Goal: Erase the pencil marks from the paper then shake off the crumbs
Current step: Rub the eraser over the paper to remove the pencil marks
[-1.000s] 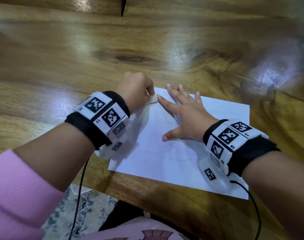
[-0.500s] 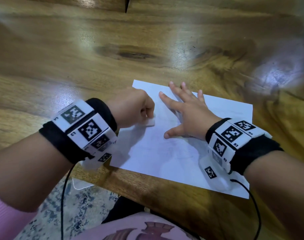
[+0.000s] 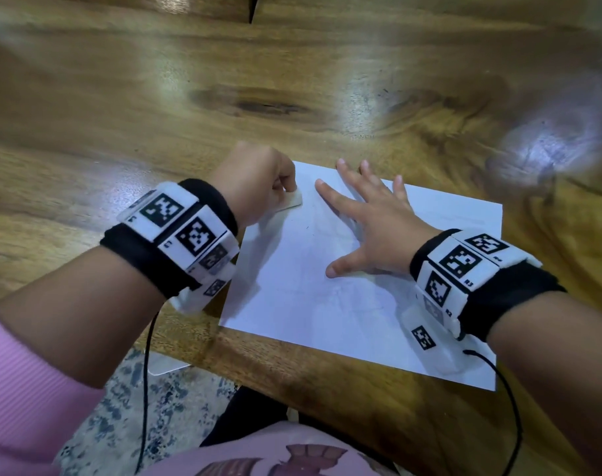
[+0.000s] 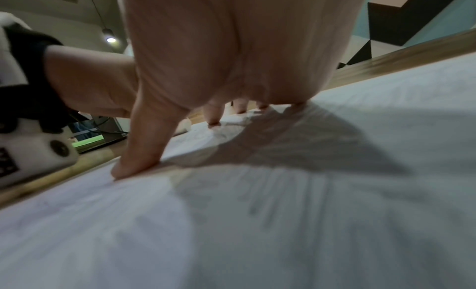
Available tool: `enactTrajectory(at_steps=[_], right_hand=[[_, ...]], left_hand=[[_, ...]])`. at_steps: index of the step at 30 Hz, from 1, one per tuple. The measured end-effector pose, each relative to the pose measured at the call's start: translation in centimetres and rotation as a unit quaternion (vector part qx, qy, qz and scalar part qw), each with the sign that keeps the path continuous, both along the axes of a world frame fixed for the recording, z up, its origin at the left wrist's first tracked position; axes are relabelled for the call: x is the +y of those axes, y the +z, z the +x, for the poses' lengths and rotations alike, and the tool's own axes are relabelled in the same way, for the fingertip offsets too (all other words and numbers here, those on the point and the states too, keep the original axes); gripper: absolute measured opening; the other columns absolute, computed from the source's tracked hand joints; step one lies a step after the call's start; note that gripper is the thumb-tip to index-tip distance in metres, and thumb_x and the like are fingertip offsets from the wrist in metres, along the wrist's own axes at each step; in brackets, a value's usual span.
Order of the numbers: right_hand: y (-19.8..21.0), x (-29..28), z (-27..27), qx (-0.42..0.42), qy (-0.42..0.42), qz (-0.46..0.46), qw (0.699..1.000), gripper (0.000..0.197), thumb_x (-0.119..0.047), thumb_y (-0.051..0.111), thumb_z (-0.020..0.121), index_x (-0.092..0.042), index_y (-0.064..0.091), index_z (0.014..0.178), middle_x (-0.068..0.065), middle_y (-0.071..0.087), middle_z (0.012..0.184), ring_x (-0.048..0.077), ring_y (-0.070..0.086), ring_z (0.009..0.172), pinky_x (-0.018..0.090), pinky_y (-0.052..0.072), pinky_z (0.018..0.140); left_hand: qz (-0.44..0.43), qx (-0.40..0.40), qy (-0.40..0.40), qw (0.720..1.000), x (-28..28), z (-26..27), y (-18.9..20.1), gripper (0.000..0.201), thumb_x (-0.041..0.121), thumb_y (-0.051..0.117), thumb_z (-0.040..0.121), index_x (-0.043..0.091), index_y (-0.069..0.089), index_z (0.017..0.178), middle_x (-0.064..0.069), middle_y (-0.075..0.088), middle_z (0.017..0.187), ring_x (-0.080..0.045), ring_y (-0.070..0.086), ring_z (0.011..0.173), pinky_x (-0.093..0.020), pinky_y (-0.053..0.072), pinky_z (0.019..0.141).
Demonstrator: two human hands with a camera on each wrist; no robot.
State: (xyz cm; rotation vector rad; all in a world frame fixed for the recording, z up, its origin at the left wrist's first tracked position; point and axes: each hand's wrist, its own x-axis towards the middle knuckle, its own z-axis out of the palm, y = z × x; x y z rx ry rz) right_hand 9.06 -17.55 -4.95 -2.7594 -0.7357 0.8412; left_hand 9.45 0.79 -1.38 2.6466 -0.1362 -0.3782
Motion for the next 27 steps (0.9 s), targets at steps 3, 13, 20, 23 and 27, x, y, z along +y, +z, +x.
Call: enactTrajectory(at_steps=[3, 13, 20, 23, 27], right_hand=[[-0.1, 0.1, 0.0, -0.002, 0.005, -0.004, 1.0, 0.117, -0.064, 0.071, 0.061, -0.043, -0.007, 0.146, -0.006, -0.028, 0.154, 0.019, -0.029, 0.14, 0.051, -0.018, 0.111], [-0.2, 0.1, 0.1, -0.006, 0.004, -0.007, 1.0, 0.117, -0.064, 0.071, 0.06, -0.043, -0.006, 0.146, -0.006, -0.028, 0.154, 0.02, -0.028, 0.141, 0.052, -0.017, 0.111], [-0.1, 0.2, 0.0, -0.006, 0.002, -0.01, 1.0, 0.117, -0.064, 0.071, 0.061, -0.043, -0.006, 0.146, -0.006, -0.027, 0.154, 0.019, -0.027, 0.141, 0.05, -0.018, 0.11], [-0.1, 0.2, 0.0, -0.007, 0.004, -0.009, 1.0, 0.117, -0.064, 0.071, 0.06, -0.042, -0.006, 0.146, -0.006, -0.027, 0.154, 0.019, -0.028, 0.141, 0.051, -0.018, 0.11], [-0.1, 0.2, 0.1, -0.007, 0.002, -0.015, 1.0, 0.118, -0.065, 0.071, 0.06, -0.043, -0.007, 0.145, -0.007, -0.028, 0.154, 0.019, -0.028, 0.141, 0.05, -0.018, 0.11]], left_hand=[[0.017, 0.058, -0.073, 0.995, 0.3, -0.8, -0.1, 0.01, 0.005, 0.063, 0.076, 0.012, 0.07, 0.077, -0.002, 0.063, 0.073, -0.017, 0.055, 0.074, -0.008, 0.031, 0.052], [0.011, 0.089, -0.089, 0.992, -0.9, -1.0, 0.2, 0.006, 0.013, 0.066, 0.074, 0.015, 0.07, 0.078, 0.012, 0.053, 0.059, -0.012, 0.05, 0.065, -0.011, 0.033, 0.053], [0.014, 0.031, -0.063, 0.997, -1.1, -1.0, -0.3, 0.008, 0.012, 0.061, 0.079, 0.012, 0.068, 0.075, 0.007, 0.052, 0.059, -0.016, 0.051, 0.07, -0.021, 0.028, 0.049], [0.015, 0.072, -0.104, 0.992, -0.9, -1.8, -0.2, 0.005, 0.017, 0.066, 0.077, 0.014, 0.07, 0.078, 0.007, 0.057, 0.064, -0.014, 0.054, 0.07, -0.02, 0.031, 0.05], [0.0, 0.015, -0.04, 0.999, -1.0, -1.4, -0.5, 0.008, 0.013, 0.06, 0.08, 0.012, 0.068, 0.082, 0.001, 0.056, 0.075, -0.018, 0.05, 0.074, -0.021, 0.03, 0.062]])
